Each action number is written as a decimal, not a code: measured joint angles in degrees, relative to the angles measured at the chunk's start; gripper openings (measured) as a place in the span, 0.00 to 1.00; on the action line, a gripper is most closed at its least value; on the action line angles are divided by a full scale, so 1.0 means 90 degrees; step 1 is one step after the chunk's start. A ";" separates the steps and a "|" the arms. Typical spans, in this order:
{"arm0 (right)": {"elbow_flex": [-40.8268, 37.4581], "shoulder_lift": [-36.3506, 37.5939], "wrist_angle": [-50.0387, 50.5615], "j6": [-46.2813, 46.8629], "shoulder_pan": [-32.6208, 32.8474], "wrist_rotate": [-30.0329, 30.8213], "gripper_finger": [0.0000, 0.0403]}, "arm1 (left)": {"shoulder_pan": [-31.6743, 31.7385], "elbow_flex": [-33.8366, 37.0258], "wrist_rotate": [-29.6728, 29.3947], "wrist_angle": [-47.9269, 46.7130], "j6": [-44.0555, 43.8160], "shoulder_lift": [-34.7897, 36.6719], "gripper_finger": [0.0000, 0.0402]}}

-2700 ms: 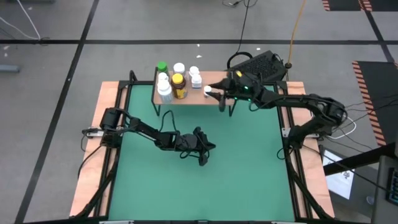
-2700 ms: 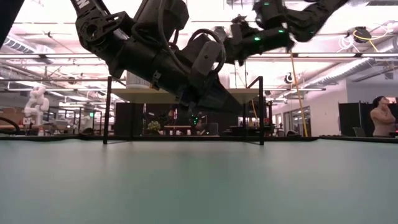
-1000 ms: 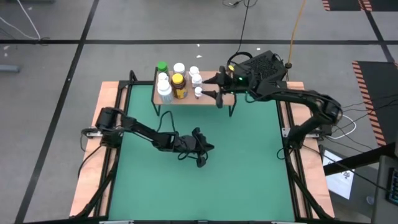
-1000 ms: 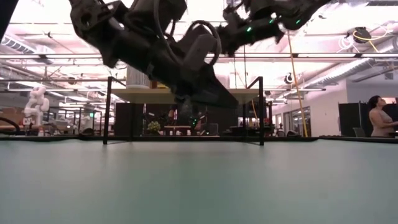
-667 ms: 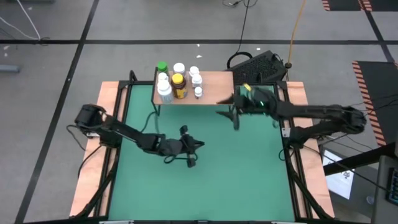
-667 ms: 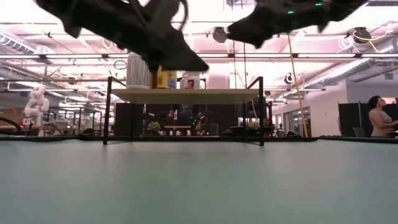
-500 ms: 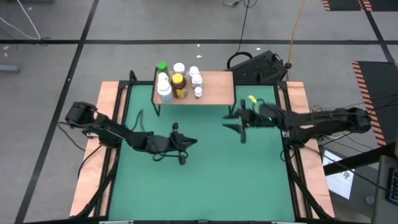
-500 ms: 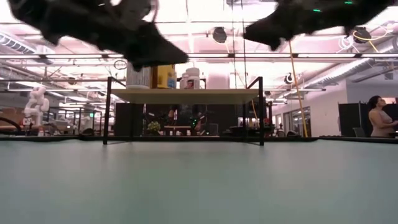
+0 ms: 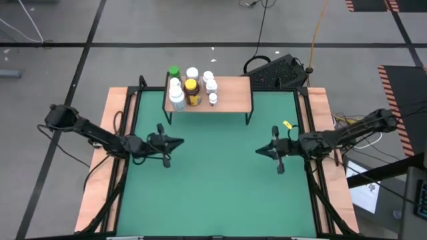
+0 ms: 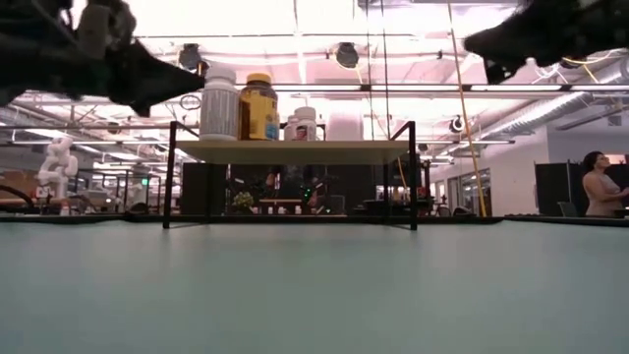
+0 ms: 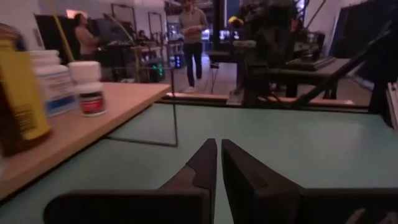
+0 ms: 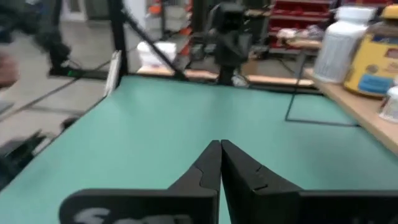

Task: Pick and place medicine bottles onto shelf by color
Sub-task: Return to Home Position

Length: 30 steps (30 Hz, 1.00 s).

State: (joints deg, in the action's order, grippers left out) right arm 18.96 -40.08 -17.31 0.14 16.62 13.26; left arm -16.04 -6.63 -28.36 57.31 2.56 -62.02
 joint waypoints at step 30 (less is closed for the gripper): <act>-0.0526 0.3016 0.1773 -0.0326 -0.1309 -0.1472 0.00 | 0.0113 0.0675 -0.0027 -0.1707 0.0213 0.2493 0.06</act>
State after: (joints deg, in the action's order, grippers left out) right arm 14.22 -12.94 -1.36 -2.79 4.84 0.02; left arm -15.03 -0.56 -28.60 41.95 4.48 -39.58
